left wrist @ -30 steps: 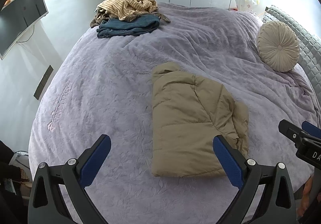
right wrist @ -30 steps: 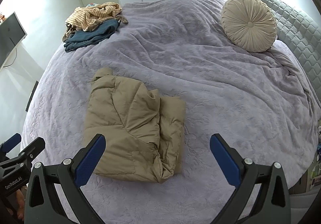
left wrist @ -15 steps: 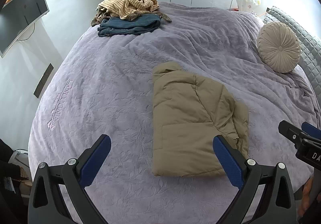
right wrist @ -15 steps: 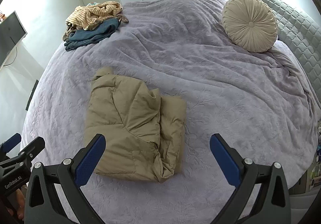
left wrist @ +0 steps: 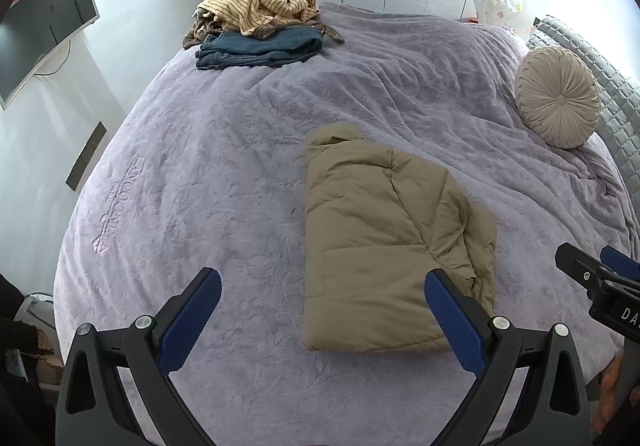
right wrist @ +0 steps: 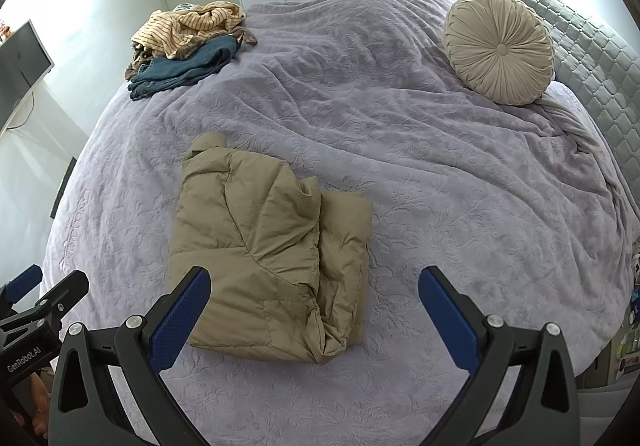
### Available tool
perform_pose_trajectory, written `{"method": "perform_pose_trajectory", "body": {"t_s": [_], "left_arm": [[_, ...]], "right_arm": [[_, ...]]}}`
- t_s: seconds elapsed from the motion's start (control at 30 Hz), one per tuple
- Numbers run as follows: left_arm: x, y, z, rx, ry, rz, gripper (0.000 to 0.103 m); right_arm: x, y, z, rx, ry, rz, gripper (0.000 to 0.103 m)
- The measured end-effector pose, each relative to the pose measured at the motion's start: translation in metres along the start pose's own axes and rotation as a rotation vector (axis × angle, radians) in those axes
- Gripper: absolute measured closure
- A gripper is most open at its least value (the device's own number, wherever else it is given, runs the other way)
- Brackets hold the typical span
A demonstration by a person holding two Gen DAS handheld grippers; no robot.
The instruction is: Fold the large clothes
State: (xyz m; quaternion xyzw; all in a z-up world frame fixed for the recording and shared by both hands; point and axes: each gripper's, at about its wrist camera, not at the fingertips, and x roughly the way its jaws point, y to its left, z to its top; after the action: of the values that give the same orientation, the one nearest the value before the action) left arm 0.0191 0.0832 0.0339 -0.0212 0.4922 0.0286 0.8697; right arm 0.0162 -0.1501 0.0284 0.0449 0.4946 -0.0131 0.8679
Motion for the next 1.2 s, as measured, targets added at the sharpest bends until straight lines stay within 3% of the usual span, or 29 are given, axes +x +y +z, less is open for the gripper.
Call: {"method": "perform_pose_trajectory", "body": {"t_s": [1.2], "left_arm": [[-0.0005, 0.0057, -0.0017, -0.028, 0.001, 0.025, 0.001]], "right_arm": [[0.0046, 0.0019, 0.0010, -0.013, 0.011, 0.008, 0.000]]}}
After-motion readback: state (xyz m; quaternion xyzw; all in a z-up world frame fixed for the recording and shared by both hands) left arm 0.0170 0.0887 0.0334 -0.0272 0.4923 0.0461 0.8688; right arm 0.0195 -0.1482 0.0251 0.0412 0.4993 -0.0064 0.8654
